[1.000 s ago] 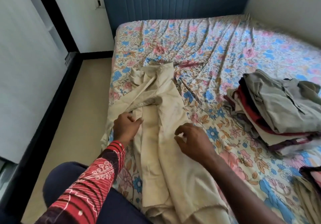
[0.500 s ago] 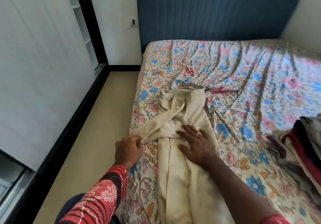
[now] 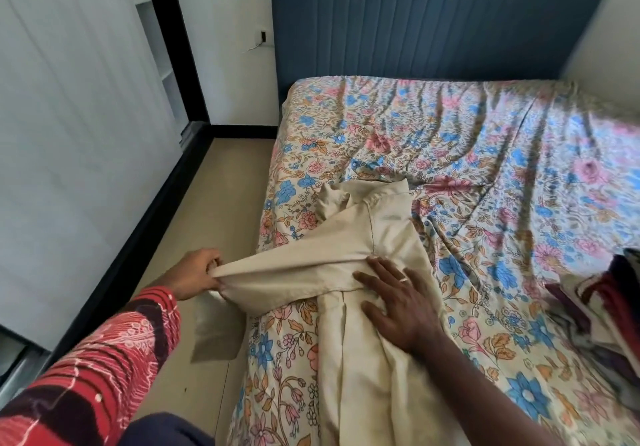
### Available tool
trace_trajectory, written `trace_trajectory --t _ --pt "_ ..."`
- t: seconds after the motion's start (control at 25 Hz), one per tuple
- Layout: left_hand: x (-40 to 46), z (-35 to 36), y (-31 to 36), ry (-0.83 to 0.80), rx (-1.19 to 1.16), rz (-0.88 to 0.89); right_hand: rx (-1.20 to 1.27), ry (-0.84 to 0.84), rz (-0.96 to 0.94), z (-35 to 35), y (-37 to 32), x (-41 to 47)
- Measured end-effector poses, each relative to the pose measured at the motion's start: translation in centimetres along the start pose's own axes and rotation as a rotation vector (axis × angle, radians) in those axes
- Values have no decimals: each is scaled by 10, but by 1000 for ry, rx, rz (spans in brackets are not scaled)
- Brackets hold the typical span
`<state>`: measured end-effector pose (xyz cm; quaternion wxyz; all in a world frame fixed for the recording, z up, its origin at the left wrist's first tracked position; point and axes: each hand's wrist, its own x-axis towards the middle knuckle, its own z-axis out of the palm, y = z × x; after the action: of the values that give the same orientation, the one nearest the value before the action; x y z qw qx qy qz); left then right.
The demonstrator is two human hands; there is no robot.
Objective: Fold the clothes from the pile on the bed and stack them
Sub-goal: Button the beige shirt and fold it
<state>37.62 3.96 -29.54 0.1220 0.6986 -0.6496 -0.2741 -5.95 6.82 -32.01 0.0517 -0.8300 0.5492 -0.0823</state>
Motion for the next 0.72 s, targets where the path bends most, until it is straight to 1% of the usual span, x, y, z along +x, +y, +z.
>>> trace_trajectory --t 0.12,0.2,0.28,0.32,0.44,0.56,0.6,0.64,0.68,0.72 --pt "5 -18 -29 32 83 -104 10 12 -6 2 1 -1" --pt "1 -31 -44 30 -7 -157 33 24 -13 4 3 1" --pt "-8 -45 -53 47 -209 -162 47 40 -22 6 5 4" --pt "-14 -52 -55 73 -264 -161 52 45 -25 8 7 6" --pt "-27 -72 -48 116 -231 -105 43 22 -30 11 8 4" --pt "-53 -96 8 128 -131 23 56 -48 11 -3 1 8" --pt "-63 -103 32 135 -85 69 66 -43 43 -13 -11 6" --pt "-77 -107 59 126 -54 118 111 12 71 -21 -26 0" --pt "-90 -108 86 111 -38 158 205 121 111 -31 -49 -12" --pt "-102 -103 114 91 -12 208 388 241 162 -41 -78 -33"
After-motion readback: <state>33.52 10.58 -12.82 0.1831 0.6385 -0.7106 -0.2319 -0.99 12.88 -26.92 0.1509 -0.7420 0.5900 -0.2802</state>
